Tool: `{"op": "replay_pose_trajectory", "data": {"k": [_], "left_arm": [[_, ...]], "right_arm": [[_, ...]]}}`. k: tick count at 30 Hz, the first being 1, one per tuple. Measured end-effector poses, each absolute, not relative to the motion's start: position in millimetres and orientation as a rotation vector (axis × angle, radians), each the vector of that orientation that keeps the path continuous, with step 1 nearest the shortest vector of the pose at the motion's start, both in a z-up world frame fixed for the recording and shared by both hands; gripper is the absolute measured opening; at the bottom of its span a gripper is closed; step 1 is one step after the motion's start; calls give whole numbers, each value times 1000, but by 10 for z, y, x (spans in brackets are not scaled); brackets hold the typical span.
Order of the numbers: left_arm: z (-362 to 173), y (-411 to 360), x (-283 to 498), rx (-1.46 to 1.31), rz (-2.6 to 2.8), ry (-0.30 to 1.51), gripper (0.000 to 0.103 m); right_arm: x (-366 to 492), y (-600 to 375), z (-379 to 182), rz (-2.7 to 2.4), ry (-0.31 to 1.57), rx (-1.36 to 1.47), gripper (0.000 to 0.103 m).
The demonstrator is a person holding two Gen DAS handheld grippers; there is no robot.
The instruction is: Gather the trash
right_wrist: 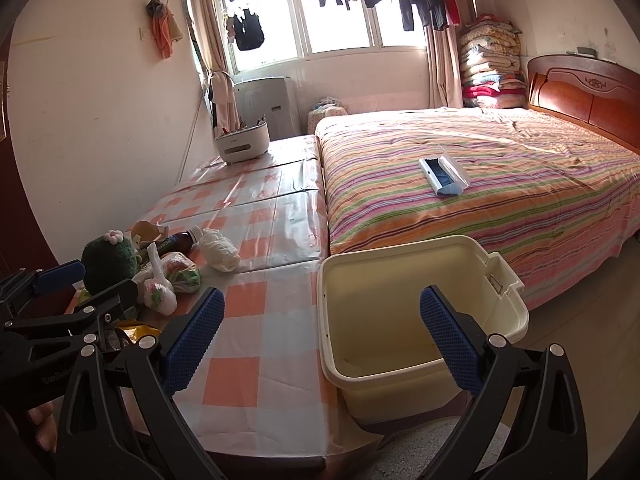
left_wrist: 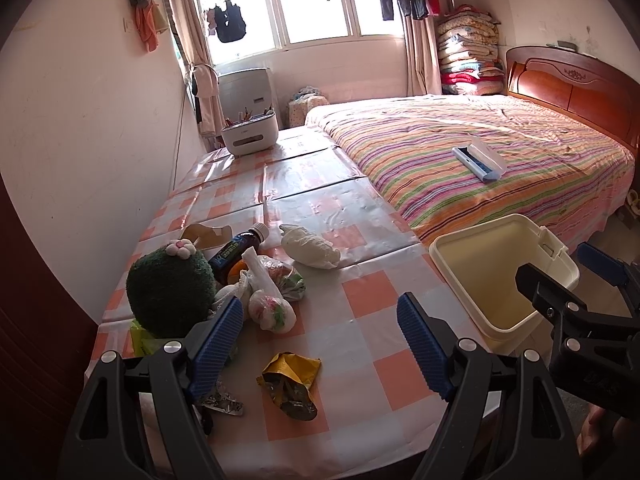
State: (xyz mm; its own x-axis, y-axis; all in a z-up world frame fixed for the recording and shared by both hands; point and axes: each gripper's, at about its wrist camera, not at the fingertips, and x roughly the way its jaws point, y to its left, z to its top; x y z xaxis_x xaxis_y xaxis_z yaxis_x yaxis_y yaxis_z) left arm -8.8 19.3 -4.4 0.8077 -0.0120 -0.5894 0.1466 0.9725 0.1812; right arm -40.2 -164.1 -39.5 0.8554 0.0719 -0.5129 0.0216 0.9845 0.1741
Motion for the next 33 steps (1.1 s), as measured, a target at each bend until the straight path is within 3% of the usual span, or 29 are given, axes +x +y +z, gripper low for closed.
{"op": "replay_pose_trajectory", "data": {"k": [33], "left_arm": [[-50, 212, -71, 214, -73, 628, 77]], "right_arm": [[-378, -1661, -450, 32, 560, 184, 97]]}}
